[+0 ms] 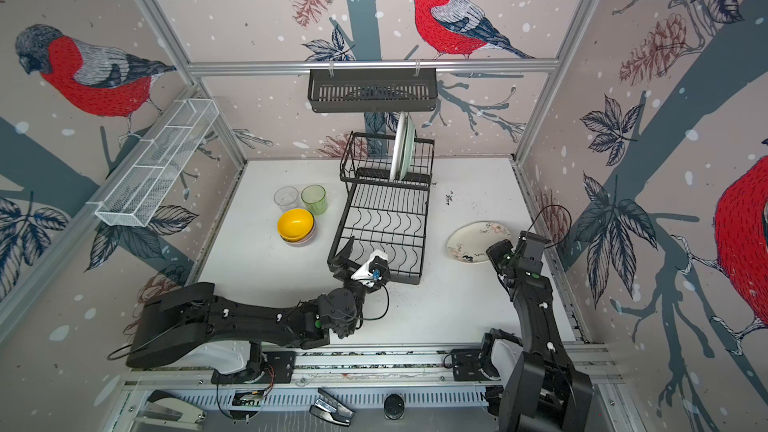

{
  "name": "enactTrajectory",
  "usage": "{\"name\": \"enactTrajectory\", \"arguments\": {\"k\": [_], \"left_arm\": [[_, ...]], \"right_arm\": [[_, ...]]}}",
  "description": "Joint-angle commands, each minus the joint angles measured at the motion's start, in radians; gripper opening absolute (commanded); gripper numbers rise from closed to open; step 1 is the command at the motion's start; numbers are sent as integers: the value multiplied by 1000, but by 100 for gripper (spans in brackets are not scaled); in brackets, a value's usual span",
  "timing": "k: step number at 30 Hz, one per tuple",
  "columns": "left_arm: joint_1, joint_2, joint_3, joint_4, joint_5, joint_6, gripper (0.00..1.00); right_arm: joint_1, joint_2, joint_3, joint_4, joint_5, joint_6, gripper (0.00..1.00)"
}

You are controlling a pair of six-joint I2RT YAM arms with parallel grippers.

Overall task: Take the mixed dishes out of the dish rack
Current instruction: 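Lower the white plate flat onto the table with the right gripper and release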

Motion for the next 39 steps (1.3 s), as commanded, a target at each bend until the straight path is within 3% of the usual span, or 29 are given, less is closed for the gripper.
{"name": "enactTrajectory", "arguments": {"k": [1, 3, 5, 11, 23, 33, 39], "left_arm": [[12, -17, -15, 93, -20, 19, 97], [19, -23, -24, 91, -14, 7, 97], [23, -25, -28, 91, -11, 1, 97], [40, -37, -39, 84, 5, -34, 97], [46, -41, -43, 62, 18, -65, 97], [46, -43, -42, 56, 23, -67, 97], [44, -48, -44, 48, 29, -78, 97]], "right_arm": [[0, 44, 13, 129, -30, -15, 0], [0, 67, 14, 142, -22, -14, 0], [2, 83, 13, 152, -20, -15, 11], [14, 116, -7, 173, 21, -16, 29], [14, 210, -34, 209, 34, -32, 35], [14, 227, -18, 189, 7, -53, 79], [24, 182, -17, 172, 16, -88, 92]]}}
